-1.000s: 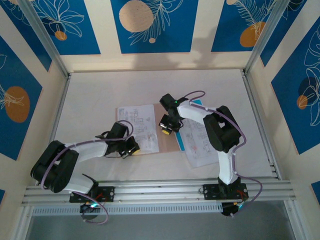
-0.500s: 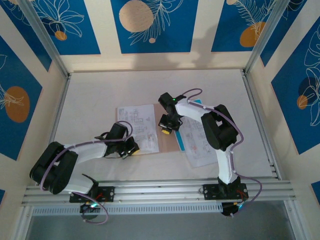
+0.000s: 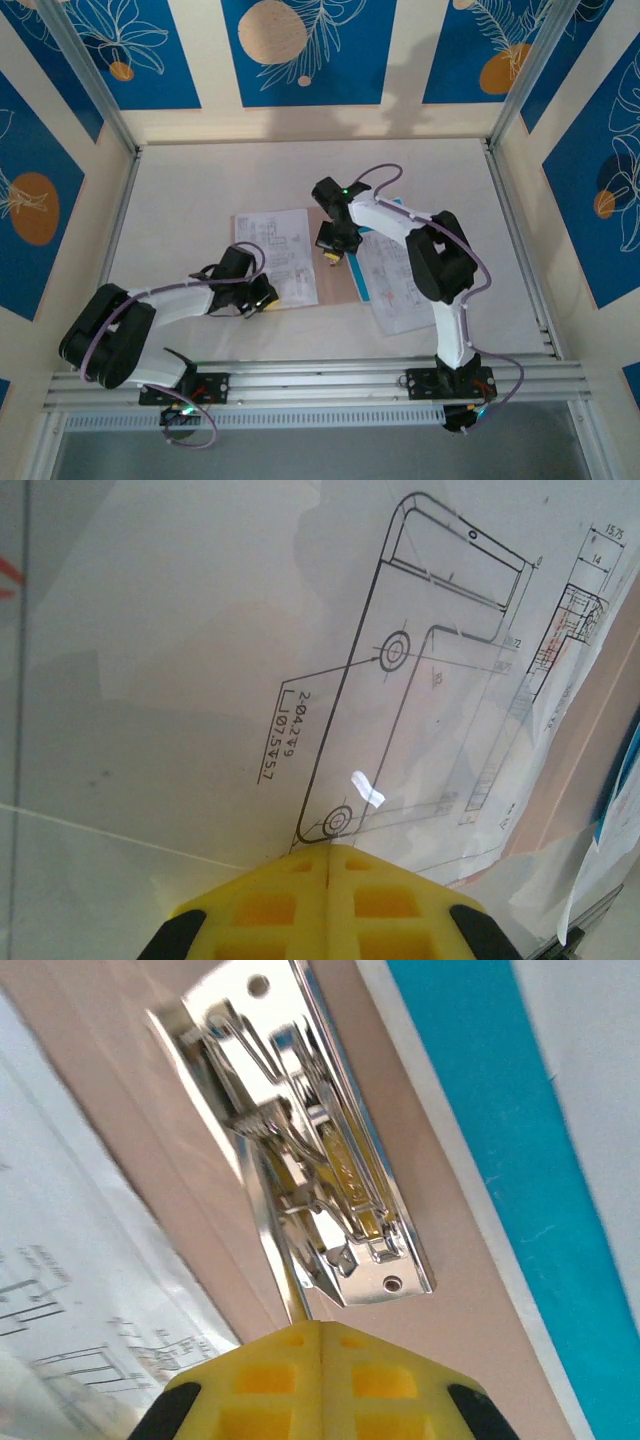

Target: Put the files into the folder

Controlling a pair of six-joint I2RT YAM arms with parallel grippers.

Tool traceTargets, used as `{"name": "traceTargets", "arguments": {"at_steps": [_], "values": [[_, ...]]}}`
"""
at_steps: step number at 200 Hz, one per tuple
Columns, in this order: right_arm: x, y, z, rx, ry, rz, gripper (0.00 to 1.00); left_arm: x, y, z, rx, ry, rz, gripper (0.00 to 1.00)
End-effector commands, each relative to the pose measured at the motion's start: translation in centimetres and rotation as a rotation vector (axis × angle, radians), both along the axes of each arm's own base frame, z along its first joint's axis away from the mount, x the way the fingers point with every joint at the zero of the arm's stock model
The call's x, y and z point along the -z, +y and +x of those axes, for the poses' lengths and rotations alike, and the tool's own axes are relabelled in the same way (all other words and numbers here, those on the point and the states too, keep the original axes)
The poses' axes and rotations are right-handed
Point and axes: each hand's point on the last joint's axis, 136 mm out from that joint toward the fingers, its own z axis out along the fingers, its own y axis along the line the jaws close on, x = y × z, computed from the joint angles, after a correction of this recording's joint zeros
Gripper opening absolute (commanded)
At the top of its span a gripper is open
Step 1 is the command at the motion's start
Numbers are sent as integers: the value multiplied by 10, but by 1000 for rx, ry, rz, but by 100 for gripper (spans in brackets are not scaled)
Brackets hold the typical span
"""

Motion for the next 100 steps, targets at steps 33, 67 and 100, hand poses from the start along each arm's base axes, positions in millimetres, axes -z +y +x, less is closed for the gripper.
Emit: {"name": "traceTargets", "arguments": {"at_steps": [33, 67, 100], "values": [[-32, -5, 9, 59, -100, -2, 2, 41, 38, -49, -29, 217, 169, 0], [-38, -1, 5, 91, -140, 51, 31, 39, 36, -47, -17, 211, 169, 0], [-41, 0, 0, 179, -129, 155, 65, 37, 35, -45, -4, 204, 173, 0]]}}
